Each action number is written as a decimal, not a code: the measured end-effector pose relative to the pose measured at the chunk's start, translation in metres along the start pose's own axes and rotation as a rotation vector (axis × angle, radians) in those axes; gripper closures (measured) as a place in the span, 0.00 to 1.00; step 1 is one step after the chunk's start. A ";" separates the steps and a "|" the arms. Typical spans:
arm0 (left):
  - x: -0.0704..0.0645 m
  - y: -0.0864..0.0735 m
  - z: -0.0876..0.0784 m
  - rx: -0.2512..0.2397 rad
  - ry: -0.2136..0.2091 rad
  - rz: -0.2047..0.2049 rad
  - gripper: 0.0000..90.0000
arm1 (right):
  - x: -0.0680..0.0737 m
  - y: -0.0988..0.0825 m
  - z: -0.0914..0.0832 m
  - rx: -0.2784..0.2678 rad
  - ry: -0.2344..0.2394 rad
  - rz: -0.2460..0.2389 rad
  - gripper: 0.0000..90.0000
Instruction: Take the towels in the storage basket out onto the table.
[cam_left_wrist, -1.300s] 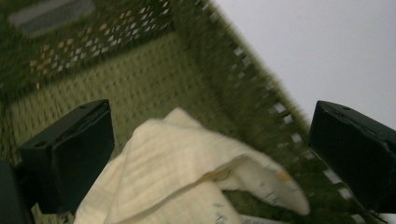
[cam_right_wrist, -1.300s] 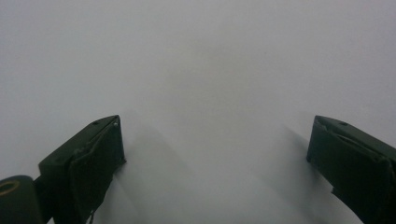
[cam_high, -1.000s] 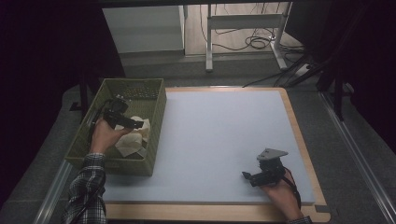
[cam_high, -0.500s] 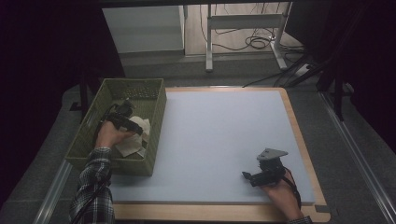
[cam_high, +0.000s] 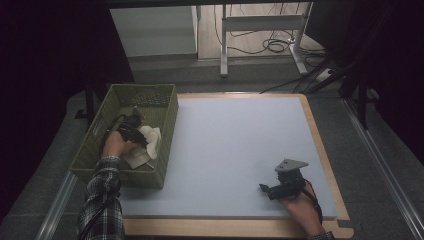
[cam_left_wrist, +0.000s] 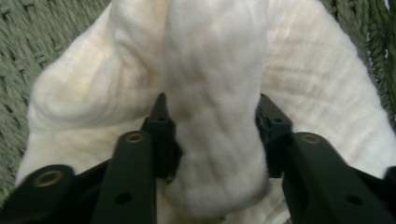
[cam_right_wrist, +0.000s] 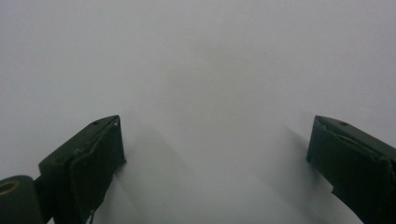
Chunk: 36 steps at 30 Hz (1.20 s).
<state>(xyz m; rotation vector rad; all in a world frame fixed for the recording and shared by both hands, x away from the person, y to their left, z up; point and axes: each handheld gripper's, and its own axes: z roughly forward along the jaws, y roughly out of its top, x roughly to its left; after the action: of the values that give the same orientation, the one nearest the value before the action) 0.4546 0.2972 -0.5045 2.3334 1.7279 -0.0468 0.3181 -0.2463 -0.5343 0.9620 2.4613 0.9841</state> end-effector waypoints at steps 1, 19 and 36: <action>0.000 0.000 0.000 0.000 0.000 0.000 0.81 | 0.000 0.000 0.000 0.000 0.000 0.000 0.04; 0.005 -0.016 -0.034 -0.173 -0.008 -0.004 0.89 | 0.000 0.000 0.000 0.000 -0.001 0.000 0.04; -0.003 -0.035 -0.075 -0.310 0.005 0.047 0.89 | 0.000 0.000 0.000 0.000 -0.001 -0.001 0.04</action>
<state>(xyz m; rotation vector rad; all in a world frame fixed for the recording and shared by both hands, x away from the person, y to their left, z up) 0.4120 0.3196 -0.4366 2.1458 1.5548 0.2193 0.3180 -0.2463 -0.5343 0.9611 2.4609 0.9831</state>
